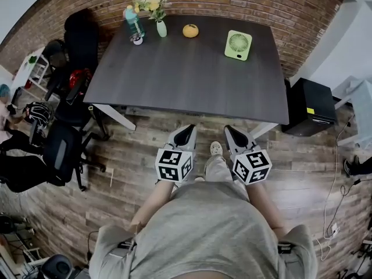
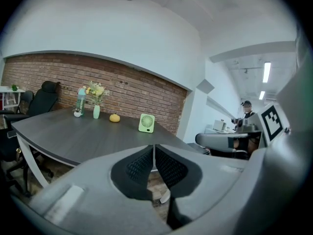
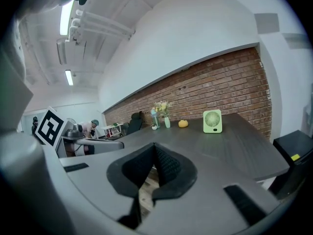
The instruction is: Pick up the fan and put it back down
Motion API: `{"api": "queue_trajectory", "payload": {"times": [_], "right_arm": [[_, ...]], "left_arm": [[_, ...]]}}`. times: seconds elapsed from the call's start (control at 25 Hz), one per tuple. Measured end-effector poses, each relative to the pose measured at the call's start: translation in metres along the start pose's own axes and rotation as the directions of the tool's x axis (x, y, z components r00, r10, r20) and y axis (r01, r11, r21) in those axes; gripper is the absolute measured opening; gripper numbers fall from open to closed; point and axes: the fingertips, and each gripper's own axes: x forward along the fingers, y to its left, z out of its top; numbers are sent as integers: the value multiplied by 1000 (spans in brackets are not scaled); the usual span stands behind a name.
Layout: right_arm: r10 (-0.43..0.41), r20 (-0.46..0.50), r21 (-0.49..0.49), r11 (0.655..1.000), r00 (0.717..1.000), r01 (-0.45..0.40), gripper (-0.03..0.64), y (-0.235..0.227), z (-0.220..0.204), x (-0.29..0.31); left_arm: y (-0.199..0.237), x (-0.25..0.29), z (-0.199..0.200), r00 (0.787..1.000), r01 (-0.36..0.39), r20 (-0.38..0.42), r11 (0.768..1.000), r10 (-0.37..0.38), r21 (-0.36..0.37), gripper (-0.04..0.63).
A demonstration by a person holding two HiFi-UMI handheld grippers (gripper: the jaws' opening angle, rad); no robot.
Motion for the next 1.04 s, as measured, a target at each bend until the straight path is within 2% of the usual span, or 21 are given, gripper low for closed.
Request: {"api": "queue_trajectory", "payload": {"times": [0.44,1.04], "right_arm": [[-22,19,-3,1000,1000,22,2,-6,6,-2],[11,12,-2,1000,1000,-11,0,-9,9,8]], "left_arm": [[-8,2,-2,1000,13,-8,1000,-13,17,29],[-10,10,1,999,27,-17,1000,-27,12,29]]}}
